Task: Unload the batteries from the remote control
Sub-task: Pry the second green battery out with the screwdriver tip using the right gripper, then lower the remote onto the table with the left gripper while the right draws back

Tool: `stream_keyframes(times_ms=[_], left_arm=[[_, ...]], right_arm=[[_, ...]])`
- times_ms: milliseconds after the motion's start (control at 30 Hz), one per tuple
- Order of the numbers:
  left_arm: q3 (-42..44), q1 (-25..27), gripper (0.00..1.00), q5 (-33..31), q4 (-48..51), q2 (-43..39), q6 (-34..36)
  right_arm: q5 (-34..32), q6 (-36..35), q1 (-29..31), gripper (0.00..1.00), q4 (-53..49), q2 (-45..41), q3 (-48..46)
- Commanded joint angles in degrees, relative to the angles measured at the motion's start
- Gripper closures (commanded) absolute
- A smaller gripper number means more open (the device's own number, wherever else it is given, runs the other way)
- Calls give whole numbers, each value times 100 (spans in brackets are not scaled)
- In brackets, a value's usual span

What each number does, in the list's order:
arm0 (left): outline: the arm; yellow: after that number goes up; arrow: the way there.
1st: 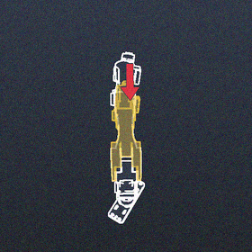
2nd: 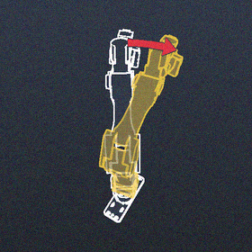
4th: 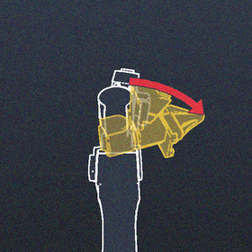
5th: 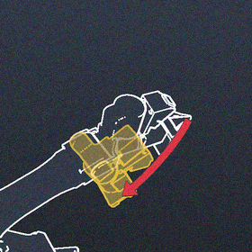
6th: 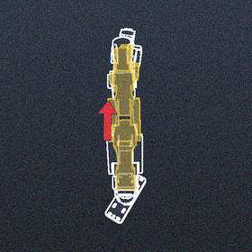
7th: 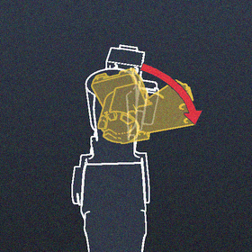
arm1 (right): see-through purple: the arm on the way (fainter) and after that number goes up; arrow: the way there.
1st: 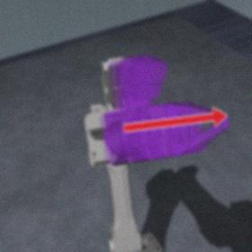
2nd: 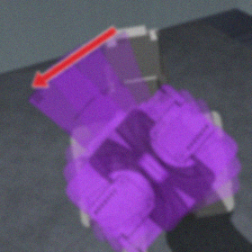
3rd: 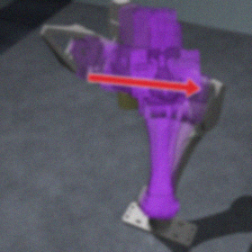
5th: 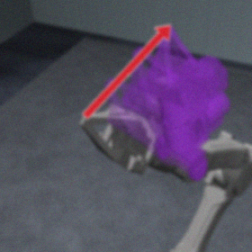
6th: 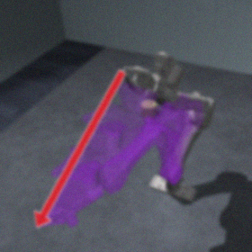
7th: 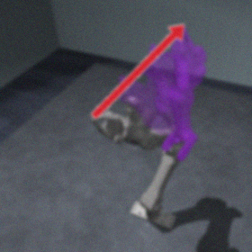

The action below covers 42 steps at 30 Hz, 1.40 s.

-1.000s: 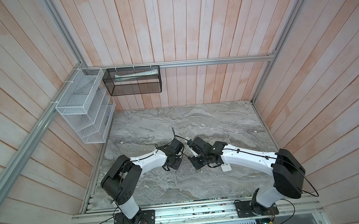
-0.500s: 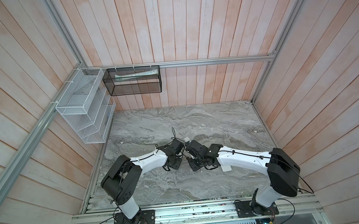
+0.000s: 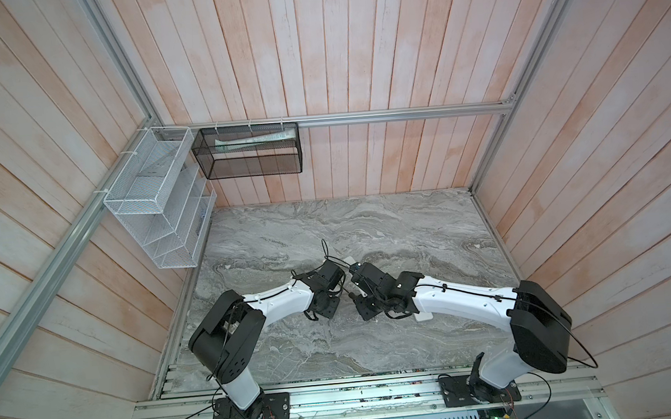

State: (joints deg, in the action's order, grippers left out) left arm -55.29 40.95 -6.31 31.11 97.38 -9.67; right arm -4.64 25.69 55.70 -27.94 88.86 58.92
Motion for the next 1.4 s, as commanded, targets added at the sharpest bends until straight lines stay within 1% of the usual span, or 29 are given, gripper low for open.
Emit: stream_keyframes(times_ms=[0,400,600,667,833,1067,1233,1367], left_arm=[[-78,36,48,-49,324,6,10],[-87,41,48,-158,393,29,14],[-107,-28,47,-422,399,102,-140],[-140,-156,47,-508,425,155,-256],[-191,-685,45,-740,431,217,-529],[-417,-1378,42,-929,220,482,-506],[-695,-1559,36,-993,174,817,-471],[-834,-1572,26,-911,166,1005,-524]], right_arm=[[-214,41,-86,100,125,-216,-85],[-159,0,-189,100,246,-377,-201],[-315,-12,-346,100,334,-591,-324],[-434,-12,-415,100,331,-678,-386],[-710,36,-705,100,480,-1009,-748],[-991,12,-1131,100,1058,-1336,-1452],[-994,-29,-1267,100,1460,-1208,-1696],[-1078,-36,-1308,100,1827,-1012,-1878]])
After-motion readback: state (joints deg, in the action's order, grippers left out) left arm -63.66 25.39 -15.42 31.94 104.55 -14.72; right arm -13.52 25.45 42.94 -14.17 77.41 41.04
